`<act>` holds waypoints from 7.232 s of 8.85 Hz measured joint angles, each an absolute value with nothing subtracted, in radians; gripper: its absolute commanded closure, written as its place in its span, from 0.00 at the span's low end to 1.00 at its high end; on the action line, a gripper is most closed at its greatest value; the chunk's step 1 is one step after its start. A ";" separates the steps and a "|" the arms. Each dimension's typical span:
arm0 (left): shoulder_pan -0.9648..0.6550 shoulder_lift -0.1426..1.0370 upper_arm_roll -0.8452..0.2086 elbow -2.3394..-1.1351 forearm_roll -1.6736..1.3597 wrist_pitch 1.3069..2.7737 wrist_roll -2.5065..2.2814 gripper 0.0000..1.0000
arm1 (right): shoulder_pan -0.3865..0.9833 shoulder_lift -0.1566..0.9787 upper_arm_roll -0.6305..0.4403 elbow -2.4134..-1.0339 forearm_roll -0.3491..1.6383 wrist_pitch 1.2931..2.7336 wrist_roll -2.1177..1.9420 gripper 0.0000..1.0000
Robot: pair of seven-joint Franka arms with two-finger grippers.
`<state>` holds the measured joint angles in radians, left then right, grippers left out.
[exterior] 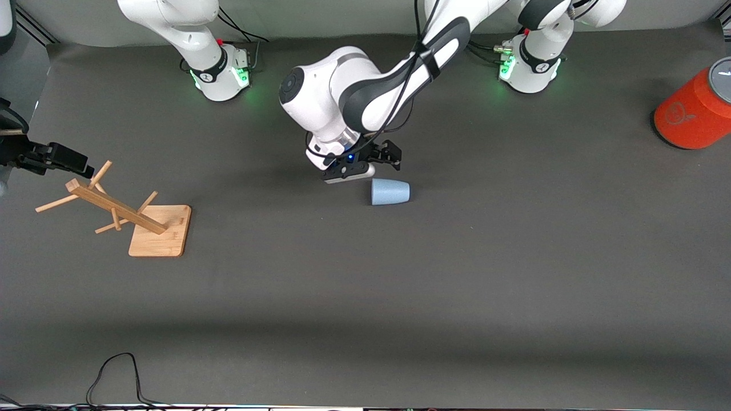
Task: Rotate and upright cup with both arms
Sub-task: 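Reach the left gripper to the cup lying on its side, then grasp the cup rim with the left gripper, then rotate the cup upright with the left gripper and set it down, then open the left gripper and lift it away from the cup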
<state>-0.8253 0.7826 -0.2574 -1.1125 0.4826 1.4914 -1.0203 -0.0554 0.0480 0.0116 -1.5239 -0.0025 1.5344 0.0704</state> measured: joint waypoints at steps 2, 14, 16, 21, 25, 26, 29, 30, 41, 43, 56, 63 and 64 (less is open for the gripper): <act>-0.857 0.860 -0.252 -1.078 0.502 1.504 -1.010 0.00 | -0.055 0.047 0.010 -1.544 -0.002 1.575 0.045 0.00; -0.869 1.013 -0.191 -1.024 0.537 1.561 -0.743 1.00 | -0.053 0.035 -0.008 -1.564 -0.002 1.606 -0.023 0.00; -0.870 1.013 -0.191 -1.024 0.538 1.559 -0.740 1.00 | -0.053 0.035 -0.008 -1.573 -0.002 1.603 -0.025 0.00; -0.873 0.977 -0.185 -0.979 0.549 1.519 -0.727 1.00 | -0.052 0.032 -0.008 -1.573 -0.002 1.605 -0.025 0.00; -0.721 0.834 -0.184 -0.961 0.388 1.518 -0.721 1.00 | -0.050 0.032 -0.007 -1.581 -0.002 1.608 -0.025 0.00; -0.684 0.810 -0.184 -0.961 0.333 1.556 -0.720 1.00 | -0.050 0.033 -0.007 -1.582 -0.002 1.608 -0.025 0.00; -0.622 0.769 -0.184 -0.993 0.251 1.696 -0.720 1.00 | -0.049 0.033 -0.007 -1.583 -0.002 1.609 -0.025 0.00; -0.614 0.739 -0.184 -1.071 0.246 1.798 -0.721 1.00 | -0.049 0.033 -0.007 -1.583 -0.002 1.609 -0.025 0.00; -0.632 0.539 -0.175 -1.899 0.243 2.685 -0.954 1.00 | -0.049 0.039 -0.007 -1.584 -0.002 1.628 -0.025 0.00; -0.698 0.530 -0.123 -1.905 0.245 2.684 -0.980 1.00 | -0.049 0.039 -0.007 -1.584 -0.002 1.630 -0.025 0.00; -0.821 0.412 0.021 -1.921 0.243 2.527 -0.999 0.00 | -0.047 0.028 -0.006 -1.584 0.008 1.634 -0.025 0.00; -0.631 0.264 0.024 -1.693 0.033 2.032 -0.640 0.00 | -0.047 0.028 -0.006 -1.584 0.008 1.633 -0.025 0.00; -0.591 0.264 0.025 -1.649 0.013 1.963 -0.590 0.00 | -0.047 0.028 -0.006 -1.584 0.008 1.633 -0.025 0.00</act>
<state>-0.5910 0.2638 0.0245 -1.6491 0.0133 1.9632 -0.5896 -0.0474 0.0276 -0.0064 -1.5837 0.0079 1.6329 -0.0247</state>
